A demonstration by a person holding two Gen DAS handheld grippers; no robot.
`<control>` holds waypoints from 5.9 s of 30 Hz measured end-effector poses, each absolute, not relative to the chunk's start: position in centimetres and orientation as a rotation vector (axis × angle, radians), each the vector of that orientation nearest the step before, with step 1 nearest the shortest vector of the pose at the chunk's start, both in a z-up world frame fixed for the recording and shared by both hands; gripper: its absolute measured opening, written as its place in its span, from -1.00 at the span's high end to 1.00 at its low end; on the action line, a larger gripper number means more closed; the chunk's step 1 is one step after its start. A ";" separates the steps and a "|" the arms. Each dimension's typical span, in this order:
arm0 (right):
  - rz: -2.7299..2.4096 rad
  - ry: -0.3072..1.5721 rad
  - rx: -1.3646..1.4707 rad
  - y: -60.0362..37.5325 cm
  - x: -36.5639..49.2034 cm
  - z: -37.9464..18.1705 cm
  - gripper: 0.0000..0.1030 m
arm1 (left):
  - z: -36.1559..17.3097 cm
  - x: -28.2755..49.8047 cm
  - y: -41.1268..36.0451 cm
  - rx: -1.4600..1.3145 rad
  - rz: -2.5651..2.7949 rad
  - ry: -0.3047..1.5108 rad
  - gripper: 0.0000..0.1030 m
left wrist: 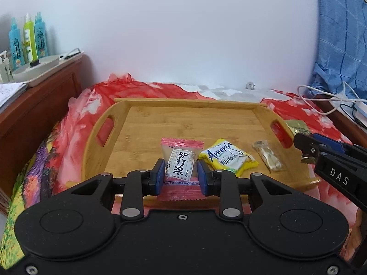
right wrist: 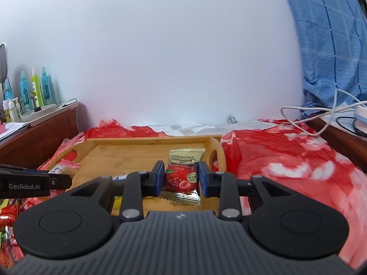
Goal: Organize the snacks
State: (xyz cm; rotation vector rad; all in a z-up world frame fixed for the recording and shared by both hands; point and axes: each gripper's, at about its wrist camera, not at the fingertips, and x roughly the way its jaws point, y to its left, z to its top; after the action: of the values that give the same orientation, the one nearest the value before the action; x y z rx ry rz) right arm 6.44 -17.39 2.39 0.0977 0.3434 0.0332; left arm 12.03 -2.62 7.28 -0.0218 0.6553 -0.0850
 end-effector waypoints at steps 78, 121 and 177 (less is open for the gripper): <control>0.142 0.468 0.126 -15.7 13.3 -0.9 -0.34 | 4.2 16.9 -3.3 0.056 -0.060 0.678 -0.25; 0.041 0.412 0.105 -12.1 -0.5 -2.7 -0.66 | 2.6 1.1 1.9 -0.016 -0.074 0.646 -0.59; 0.038 0.475 0.121 -9.4 -2.6 -5.1 0.30 | 1.8 0.7 0.8 -0.108 -0.069 0.720 0.52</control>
State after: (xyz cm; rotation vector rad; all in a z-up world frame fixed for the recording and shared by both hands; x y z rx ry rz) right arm -2.63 -9.43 -5.12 0.1213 0.4745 0.0385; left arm 0.69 0.78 1.80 -0.1080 0.7200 -0.0693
